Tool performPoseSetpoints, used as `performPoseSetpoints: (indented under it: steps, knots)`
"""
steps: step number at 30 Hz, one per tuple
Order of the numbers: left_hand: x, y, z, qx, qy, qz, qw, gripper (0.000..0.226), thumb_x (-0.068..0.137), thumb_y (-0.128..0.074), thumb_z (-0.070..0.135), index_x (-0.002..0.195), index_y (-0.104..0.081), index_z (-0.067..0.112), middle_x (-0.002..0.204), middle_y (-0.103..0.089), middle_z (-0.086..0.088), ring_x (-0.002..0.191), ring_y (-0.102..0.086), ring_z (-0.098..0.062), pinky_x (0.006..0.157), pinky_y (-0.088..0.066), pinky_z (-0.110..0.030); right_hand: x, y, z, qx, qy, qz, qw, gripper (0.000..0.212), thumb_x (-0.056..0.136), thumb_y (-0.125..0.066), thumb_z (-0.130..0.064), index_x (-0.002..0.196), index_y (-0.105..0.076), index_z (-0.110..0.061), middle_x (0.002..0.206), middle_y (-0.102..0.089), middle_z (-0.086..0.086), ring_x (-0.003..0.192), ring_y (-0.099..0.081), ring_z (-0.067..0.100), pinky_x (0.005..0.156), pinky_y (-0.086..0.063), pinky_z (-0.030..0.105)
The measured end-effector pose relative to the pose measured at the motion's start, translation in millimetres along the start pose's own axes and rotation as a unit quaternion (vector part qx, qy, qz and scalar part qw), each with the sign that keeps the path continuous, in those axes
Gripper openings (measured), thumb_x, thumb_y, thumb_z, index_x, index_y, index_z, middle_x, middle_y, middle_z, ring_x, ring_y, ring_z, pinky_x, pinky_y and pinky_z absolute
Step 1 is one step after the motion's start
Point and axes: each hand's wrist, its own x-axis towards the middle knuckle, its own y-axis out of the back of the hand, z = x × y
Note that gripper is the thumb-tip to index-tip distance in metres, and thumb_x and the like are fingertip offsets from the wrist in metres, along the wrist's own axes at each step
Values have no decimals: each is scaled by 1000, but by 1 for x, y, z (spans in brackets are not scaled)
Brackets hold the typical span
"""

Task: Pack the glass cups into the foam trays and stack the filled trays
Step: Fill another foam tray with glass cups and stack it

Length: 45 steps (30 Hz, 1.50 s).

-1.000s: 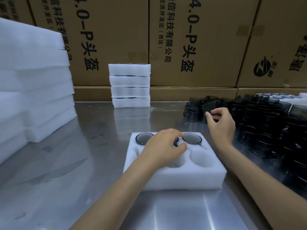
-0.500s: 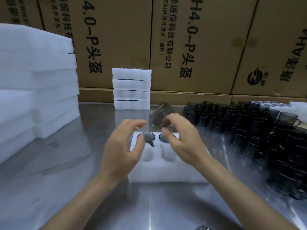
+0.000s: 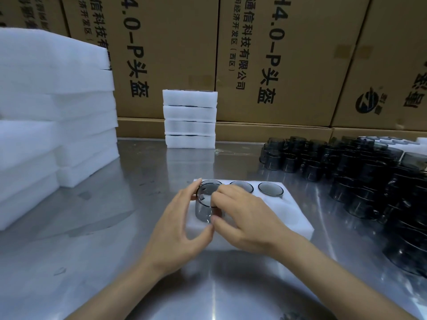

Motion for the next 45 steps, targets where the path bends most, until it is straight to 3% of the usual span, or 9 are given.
performPoseSetpoints:
  steps: [8,13,16,19,24,30,38,42,45]
  knots:
    - [2,6,-1,20,-2,-1,1000,65,74,-61,42,134,-45,25,124,-55,16,118,-51,-9,100,-41,-29,-2,-1,0,21,-34,-10,999,15,88,-51,-33,93,-46,-19,106,-46,-11,92,-46,12,72,-44,38]
    - [2,10,-4,48,-5,-14,999,65,76,-64,42,136,-42,32,123,-52,21,118,-49,-7,101,-40,-31,-4,-2,4,52,-62,32,996,51,88,-49,-34,137,-42,-22,143,-40,-13,129,-34,-1,102,-26,11]
    - [2,13,-3,59,-12,-11,998,66,76,-59,47,138,-42,29,126,-50,19,121,-47,-6,102,-39,-30,-6,-5,3,11,-54,11,998,57,91,-46,-39,145,-34,-24,151,-30,-15,136,-26,0,109,-18,13]
    - [2,17,-1,95,-36,2,995,68,78,-56,47,139,-42,21,135,-47,11,128,-43,-7,106,-36,-31,-6,-4,2,1,-52,15,999,62,92,-41,-40,149,-25,-23,156,-19,-15,141,-17,-1,115,-18,25]
    - [-1,19,-1,205,-111,-39,972,68,82,-50,46,144,-37,20,151,-33,11,141,-27,-5,115,-20,-30,-7,-7,3,-12,-67,-13,998,61,93,-31,-39,150,-21,-22,157,-14,-12,143,-10,-2,116,-13,20]
    - [-4,15,-6,210,-78,-52,973,59,79,-48,46,132,-55,20,137,-51,12,128,-45,0,106,-40,-31,-8,-11,1,-77,-70,-62,993,53,94,-31,-38,144,-37,-23,154,-28,-8,140,-26,5,113,-17,25]
    - [-7,11,-8,272,-104,-51,955,57,75,-51,45,119,-66,14,125,-63,4,116,-59,-11,101,-43,-42,-13,-15,2,-111,-68,-99,987,54,98,-29,-41,149,-28,-22,157,-21,-4,142,-22,10,113,-15,28]
    - [-11,11,-13,247,-92,-68,962,58,79,-48,43,130,-58,17,134,-54,9,127,-48,-9,109,-35,-34,-11,-14,1,-98,-80,-113,986,54,99,-23,-46,149,-24,-26,158,-17,-9,144,-14,6,114,-11,27]
    - [-11,12,-17,196,-76,-85,974,60,83,-43,46,139,-40,28,144,-41,17,138,-31,-3,115,-17,-29,-7,-2,12,21,-135,-86,987,57,96,-24,-54,147,-28,-29,155,-25,-12,143,-10,2,113,-12,25]
